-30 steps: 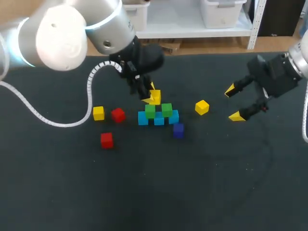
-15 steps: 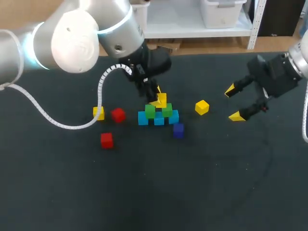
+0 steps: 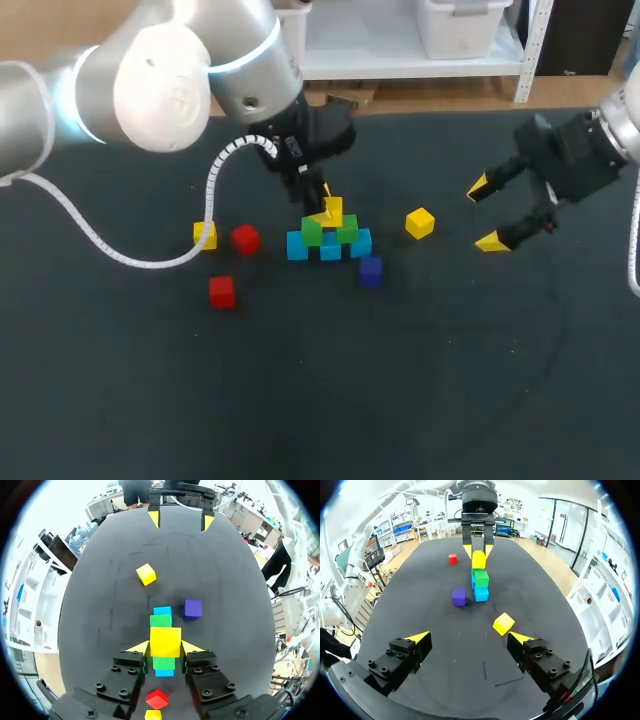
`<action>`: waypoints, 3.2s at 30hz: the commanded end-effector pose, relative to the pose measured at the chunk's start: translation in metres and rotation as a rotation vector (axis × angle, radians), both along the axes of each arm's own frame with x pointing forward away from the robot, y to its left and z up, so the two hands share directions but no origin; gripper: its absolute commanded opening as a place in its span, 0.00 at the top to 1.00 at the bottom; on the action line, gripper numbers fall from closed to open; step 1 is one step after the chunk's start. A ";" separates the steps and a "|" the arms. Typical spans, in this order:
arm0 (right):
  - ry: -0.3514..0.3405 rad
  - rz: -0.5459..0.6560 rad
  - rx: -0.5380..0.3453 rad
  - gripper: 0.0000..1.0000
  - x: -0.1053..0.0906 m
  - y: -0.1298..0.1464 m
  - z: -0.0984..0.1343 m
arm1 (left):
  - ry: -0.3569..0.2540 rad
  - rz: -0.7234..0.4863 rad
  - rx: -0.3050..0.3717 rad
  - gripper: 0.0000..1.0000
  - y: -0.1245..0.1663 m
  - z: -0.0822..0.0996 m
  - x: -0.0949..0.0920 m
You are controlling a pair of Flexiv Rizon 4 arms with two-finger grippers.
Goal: Place the blue cubes, place green cubes on the blue cubes, place the yellow cubes on the green cubes, then place the red cubes on the yellow cubes, and place purple cube on the red cubes.
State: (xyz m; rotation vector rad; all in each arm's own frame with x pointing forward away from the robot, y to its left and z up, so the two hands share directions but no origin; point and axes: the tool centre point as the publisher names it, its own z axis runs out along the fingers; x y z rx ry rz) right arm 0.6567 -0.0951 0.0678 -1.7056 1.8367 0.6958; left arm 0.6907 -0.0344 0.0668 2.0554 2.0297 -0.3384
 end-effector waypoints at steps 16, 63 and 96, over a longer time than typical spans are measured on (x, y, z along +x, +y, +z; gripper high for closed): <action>0.000 0.002 0.003 0.00 0.001 0.000 -0.001 | 0.014 0.011 -0.009 1.00 -0.002 -0.004 0.003; 0.000 0.002 0.003 0.00 0.001 0.000 -0.001 | 0.035 0.021 -0.008 1.00 0.000 -0.009 0.007; 0.000 0.002 0.003 0.00 0.001 0.000 -0.001 | 0.049 0.026 -0.008 0.57 0.001 -0.013 0.008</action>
